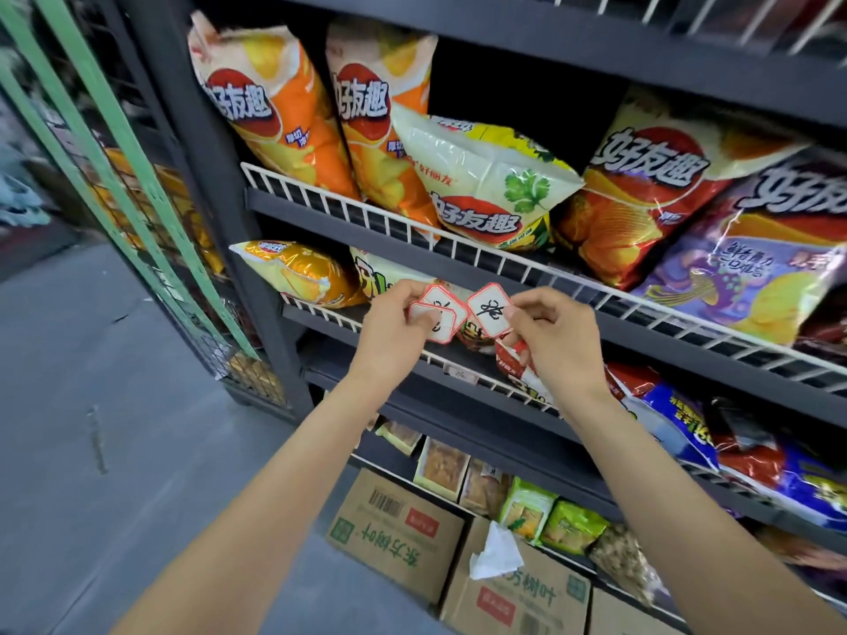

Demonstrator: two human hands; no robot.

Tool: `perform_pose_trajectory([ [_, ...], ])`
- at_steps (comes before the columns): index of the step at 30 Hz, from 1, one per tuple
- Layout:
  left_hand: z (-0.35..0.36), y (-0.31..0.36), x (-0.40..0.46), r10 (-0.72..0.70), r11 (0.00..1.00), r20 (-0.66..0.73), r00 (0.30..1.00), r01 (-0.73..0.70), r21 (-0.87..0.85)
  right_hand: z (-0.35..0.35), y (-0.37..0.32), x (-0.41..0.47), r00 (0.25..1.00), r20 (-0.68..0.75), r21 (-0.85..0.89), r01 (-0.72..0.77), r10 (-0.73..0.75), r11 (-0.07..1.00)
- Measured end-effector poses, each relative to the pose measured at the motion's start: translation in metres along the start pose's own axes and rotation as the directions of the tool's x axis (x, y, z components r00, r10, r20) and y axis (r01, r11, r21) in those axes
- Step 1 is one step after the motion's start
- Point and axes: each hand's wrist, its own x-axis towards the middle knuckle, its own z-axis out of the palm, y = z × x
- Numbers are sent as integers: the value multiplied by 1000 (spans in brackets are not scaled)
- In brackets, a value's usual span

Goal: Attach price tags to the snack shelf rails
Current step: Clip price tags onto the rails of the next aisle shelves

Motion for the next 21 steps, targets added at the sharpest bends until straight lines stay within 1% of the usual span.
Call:
perform_pose_trajectory([
  [5, -2, 25, -4, 14, 999, 44, 999, -16, 33, -17, -20, -3, 996, -41, -69, 77, -80, 995],
  [7, 1, 35, -4, 28, 996, 68, 997, -33, 79, -25, -26, -1, 992, -61, -120, 107, -114, 987],
  [9, 10, 44, -4, 39, 987, 124, 991, -58, 152, -33, -29, 1, 981, -90, -213, 151, -174, 965],
  [11, 25, 48, -4, 54, 976, 193, 980, -92, 197, -45, -26, 5, 959, -133, -340, 195, -252, 920],
  [14, 50, 49, 1, 58, 963, 287, 956, -129, 237, -65, -16, 12, 929, -181, -495, 199, -324, 846],
  [18, 73, 49, 10, -16, 964, 291, 957, -62, 259, -84, -5, 18, 908, -166, -571, 229, -384, 788],
  [21, 82, 54, 16, -20, 971, 291, 957, -51, 235, -90, -2, 22, 913, -131, -594, 240, -387, 768],
])
